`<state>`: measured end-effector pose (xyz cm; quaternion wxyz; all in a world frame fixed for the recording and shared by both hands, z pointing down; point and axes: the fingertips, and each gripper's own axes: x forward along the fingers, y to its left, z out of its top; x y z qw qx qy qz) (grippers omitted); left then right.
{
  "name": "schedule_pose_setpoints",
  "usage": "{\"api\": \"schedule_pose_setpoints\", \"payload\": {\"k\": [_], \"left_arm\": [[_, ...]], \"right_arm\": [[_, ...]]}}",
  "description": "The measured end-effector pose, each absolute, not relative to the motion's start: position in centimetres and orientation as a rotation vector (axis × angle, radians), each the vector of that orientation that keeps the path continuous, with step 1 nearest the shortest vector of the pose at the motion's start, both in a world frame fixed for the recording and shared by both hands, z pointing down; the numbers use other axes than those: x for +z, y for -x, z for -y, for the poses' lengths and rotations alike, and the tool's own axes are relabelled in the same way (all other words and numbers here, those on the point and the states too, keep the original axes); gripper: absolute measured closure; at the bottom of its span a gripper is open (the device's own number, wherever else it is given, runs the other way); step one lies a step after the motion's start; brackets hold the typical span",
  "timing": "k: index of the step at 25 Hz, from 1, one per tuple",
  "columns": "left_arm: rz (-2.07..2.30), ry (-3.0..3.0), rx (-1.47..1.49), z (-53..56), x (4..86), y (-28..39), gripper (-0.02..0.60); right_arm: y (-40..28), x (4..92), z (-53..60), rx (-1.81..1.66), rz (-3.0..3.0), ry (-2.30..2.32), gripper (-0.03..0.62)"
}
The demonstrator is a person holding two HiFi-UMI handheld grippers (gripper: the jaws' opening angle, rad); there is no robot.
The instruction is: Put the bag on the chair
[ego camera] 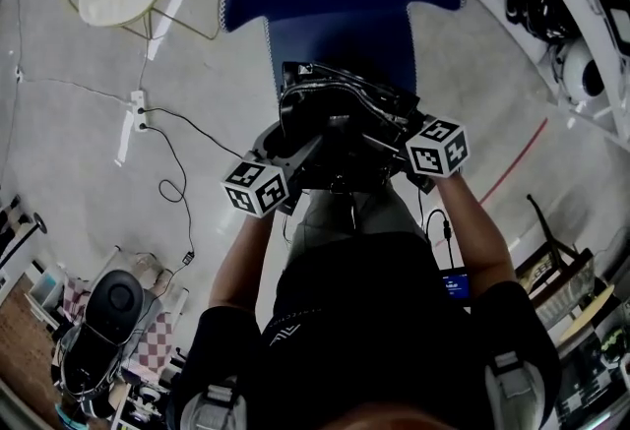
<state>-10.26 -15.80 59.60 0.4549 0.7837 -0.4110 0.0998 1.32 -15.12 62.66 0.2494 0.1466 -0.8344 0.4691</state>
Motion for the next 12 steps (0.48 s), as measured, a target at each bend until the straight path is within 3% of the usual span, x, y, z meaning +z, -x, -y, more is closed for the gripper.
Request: {"api": "schedule_pose_setpoints", "payload": {"k": [12], "left_arm": [[1.025,-1.903,0.271,17.1,62.2,9.3,0.247]], "right_arm": [[-2.2,66.1,16.7,1.310,2.264,-0.383,0.319]]}}
